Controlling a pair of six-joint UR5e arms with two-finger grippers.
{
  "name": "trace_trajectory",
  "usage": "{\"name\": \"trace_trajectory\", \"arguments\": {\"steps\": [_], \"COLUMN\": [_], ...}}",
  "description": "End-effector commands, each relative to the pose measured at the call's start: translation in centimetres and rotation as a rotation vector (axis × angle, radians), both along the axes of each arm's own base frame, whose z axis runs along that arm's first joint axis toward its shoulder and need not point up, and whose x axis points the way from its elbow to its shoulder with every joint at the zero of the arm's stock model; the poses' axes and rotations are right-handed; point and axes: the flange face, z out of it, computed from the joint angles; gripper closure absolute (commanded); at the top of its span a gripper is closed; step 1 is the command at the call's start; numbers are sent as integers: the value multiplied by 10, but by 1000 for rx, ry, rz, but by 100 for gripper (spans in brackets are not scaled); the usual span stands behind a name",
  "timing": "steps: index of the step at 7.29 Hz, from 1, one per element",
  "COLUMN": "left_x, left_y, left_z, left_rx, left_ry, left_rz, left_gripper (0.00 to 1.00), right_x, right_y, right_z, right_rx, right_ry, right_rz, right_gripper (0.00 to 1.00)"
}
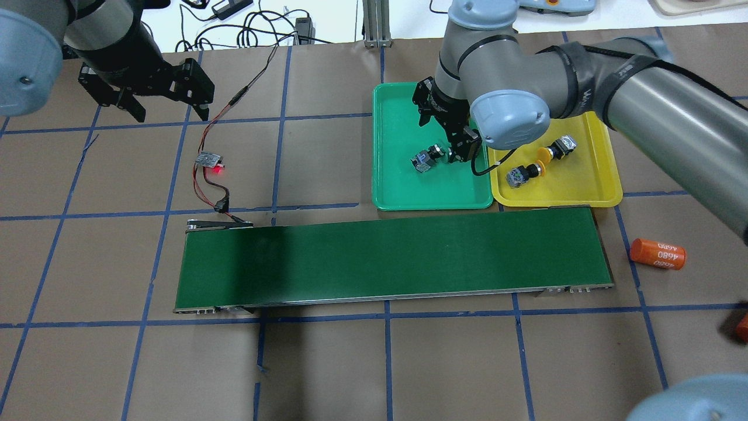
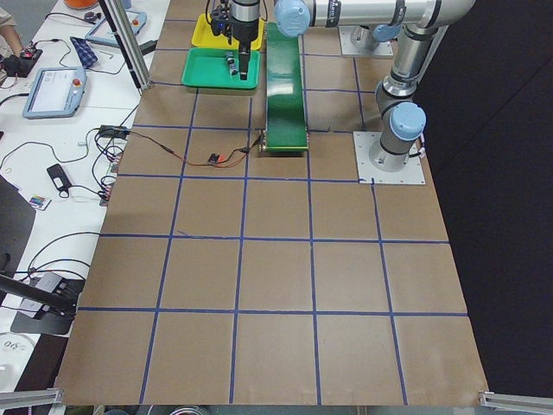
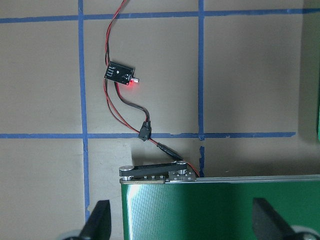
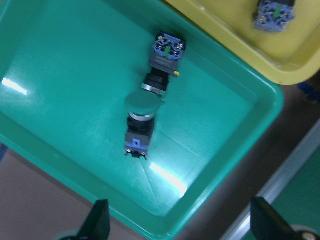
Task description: Sort buttons by color to trays
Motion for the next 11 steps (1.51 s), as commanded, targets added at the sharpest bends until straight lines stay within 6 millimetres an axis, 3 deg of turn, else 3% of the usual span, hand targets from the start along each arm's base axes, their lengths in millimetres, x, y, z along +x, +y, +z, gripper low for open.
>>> {"name": "trace_trajectory", "arguments": {"steps": [1, 3, 5, 6, 7, 9, 11], "left_x": [0, 1, 0, 2, 1, 1, 1], "left_y": [1, 1, 1, 2, 1, 4, 3], "left_z": [3, 3, 2, 4, 3, 6, 7], "left_rx": [-5, -6, -5, -9, -7, -11, -13], "left_ry": [2, 0, -2, -2, -3, -5, -4], "left_rz": [0, -4, -3, -4, 0, -1, 0], "left_gripper": [0, 0, 0, 0, 0, 0, 0], "right_x": [-16, -32, -60, -74, -76, -80, -101], "right_y": [58, 115, 111, 112, 116, 119, 120], "right_z": [76, 127, 123, 121, 126, 112, 121], "right_rx": [37, 79, 89, 85, 73, 94, 77], "right_ry": [40, 54, 24, 24, 32, 27, 39], "right_rz": [243, 456, 797, 793, 803, 845, 820], "right_gripper": [0, 0, 0, 0, 0, 0, 0]}}
